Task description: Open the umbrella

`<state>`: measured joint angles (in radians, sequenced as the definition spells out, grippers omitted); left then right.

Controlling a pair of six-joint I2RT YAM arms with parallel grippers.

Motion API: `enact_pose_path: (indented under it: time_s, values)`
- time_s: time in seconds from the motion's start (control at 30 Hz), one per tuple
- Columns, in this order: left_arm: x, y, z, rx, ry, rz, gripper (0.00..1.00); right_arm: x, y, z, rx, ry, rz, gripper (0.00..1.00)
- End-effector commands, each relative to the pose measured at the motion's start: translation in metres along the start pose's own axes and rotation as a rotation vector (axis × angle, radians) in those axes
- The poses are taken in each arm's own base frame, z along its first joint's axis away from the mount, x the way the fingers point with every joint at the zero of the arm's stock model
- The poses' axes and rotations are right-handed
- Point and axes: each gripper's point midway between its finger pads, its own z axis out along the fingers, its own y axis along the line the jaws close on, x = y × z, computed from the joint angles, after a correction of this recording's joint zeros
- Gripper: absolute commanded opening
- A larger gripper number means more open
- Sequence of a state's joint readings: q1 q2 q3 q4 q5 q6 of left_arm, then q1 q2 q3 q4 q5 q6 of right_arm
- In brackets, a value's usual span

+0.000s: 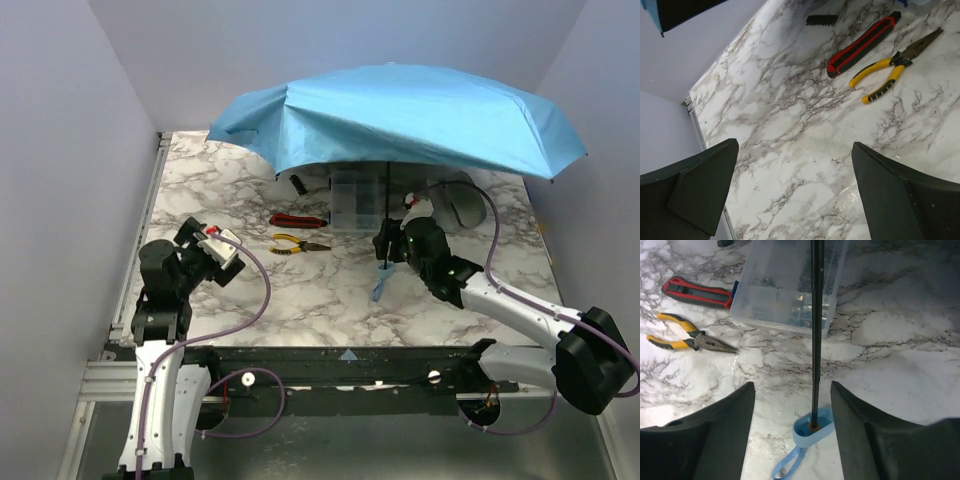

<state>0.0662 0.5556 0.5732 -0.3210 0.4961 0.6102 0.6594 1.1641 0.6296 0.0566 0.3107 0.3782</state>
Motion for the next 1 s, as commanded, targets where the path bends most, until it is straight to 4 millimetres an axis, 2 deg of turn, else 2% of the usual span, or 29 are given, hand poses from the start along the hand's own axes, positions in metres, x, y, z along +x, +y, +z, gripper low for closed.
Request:
enact_pose_path:
  time_s: [0.0,0.13,0.2,0.23,0.4,0.53,0.7,0.8,0.9,0.97]
  values:
    - [0.020,-0.014,-0.010,0.035,0.083,-0.002,0.98,-0.007,0.010,-0.002,-0.070,-0.039,-0.047,0.68]
    - [0.019,-0.013,-0.014,0.027,0.098,-0.084,0.98,-0.013,0.002,-0.020,-0.070,-0.041,-0.143,0.87]
    - [0.015,-0.015,-0.016,0.028,0.084,-0.128,0.98,-0.024,-0.002,-0.031,-0.071,-0.077,-0.210,0.92]
    - [0.014,-0.017,-0.017,0.033,0.084,-0.161,0.98,-0.022,-0.007,-0.036,-0.066,-0.072,-0.259,0.94]
    - [0.005,-0.003,-0.022,-0.038,0.147,-0.362,0.98,-0.044,-0.019,-0.071,-0.079,-0.191,-0.458,0.99]
    - [0.003,0.018,-0.027,-0.129,0.230,-0.484,0.98,-0.051,-0.034,-0.094,-0.041,-0.237,-0.535,1.00]
    - [0.011,0.030,-0.029,-0.205,0.320,-0.585,0.98,-0.067,-0.066,-0.114,0.089,-0.276,-0.487,1.00]
    - [0.023,0.032,-0.031,-0.227,0.381,-0.611,0.98,-0.079,-0.090,-0.121,0.182,-0.285,-0.376,1.00]
    - [0.037,0.030,-0.034,-0.226,0.458,-0.606,0.98,-0.081,-0.115,-0.127,0.268,-0.273,-0.237,1.00]
    - [0.039,0.032,-0.035,-0.235,0.474,-0.601,0.98,-0.083,-0.126,-0.131,0.304,-0.286,-0.187,1.00]
